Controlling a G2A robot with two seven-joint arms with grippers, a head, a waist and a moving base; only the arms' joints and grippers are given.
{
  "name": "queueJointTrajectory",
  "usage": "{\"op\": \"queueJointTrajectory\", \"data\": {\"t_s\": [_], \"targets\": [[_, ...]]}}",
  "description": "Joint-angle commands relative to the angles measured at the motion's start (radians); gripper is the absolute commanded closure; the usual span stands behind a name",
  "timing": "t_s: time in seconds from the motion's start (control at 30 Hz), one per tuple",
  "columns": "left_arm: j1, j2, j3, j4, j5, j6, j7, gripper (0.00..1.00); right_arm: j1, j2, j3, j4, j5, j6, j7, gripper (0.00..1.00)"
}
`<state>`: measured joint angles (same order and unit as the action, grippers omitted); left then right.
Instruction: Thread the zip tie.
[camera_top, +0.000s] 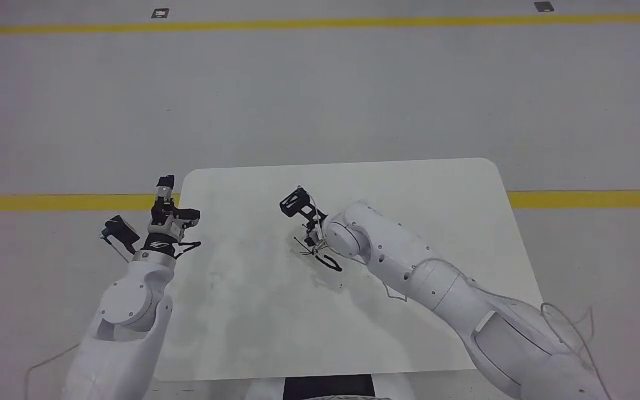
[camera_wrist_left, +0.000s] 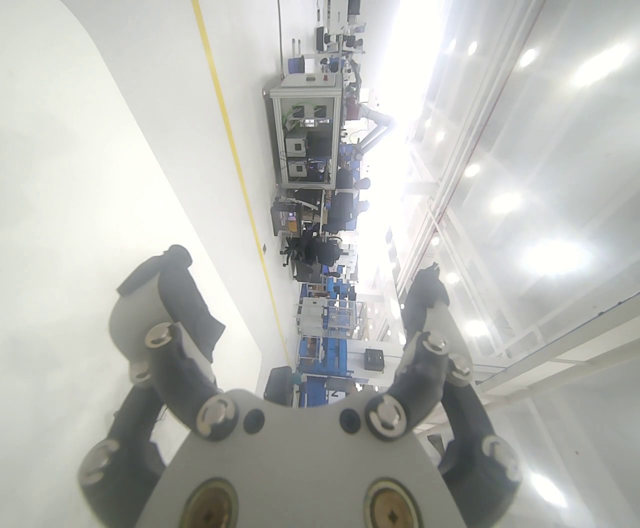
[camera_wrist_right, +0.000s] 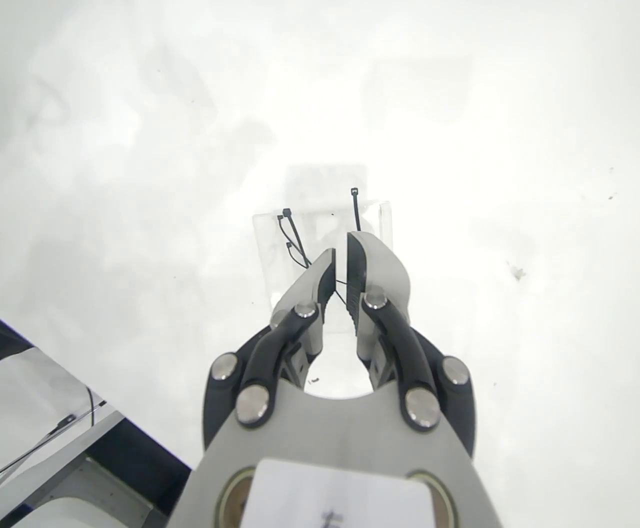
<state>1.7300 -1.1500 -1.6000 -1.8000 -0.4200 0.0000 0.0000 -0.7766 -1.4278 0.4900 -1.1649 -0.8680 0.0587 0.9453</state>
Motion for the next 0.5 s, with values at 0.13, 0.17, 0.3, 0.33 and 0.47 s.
{"op": "queueJointTrajectory", "data": {"t_s": [0.13,0.17,0.3,0.33,0.47], "targets": [[0.000,0.000,0.000,0.000,0.000,0.000,0.000,0.00,0.001,-0.021,-0.014,0.048,-0.024,0.004,-0.018,0.86],[0.000,0.000,0.000,0.000,0.000,0.000,0.000,0.00,0.002,-0.025,-0.015,0.054,-0.028,0.005,-0.022,0.86],[0.000,0.000,0.000,0.000,0.000,0.000,0.000,0.00,0.005,-0.039,-0.019,0.080,-0.042,0.010,-0.036,0.85],[0.000,0.000,0.000,0.000,0.000,0.000,0.000,0.00,0.006,-0.043,-0.020,0.087,-0.046,0.012,-0.039,0.85],[0.000,0.000,0.000,0.000,0.000,0.000,0.000,0.00,0.009,-0.056,-0.020,0.112,-0.056,0.008,-0.046,0.86]]}}
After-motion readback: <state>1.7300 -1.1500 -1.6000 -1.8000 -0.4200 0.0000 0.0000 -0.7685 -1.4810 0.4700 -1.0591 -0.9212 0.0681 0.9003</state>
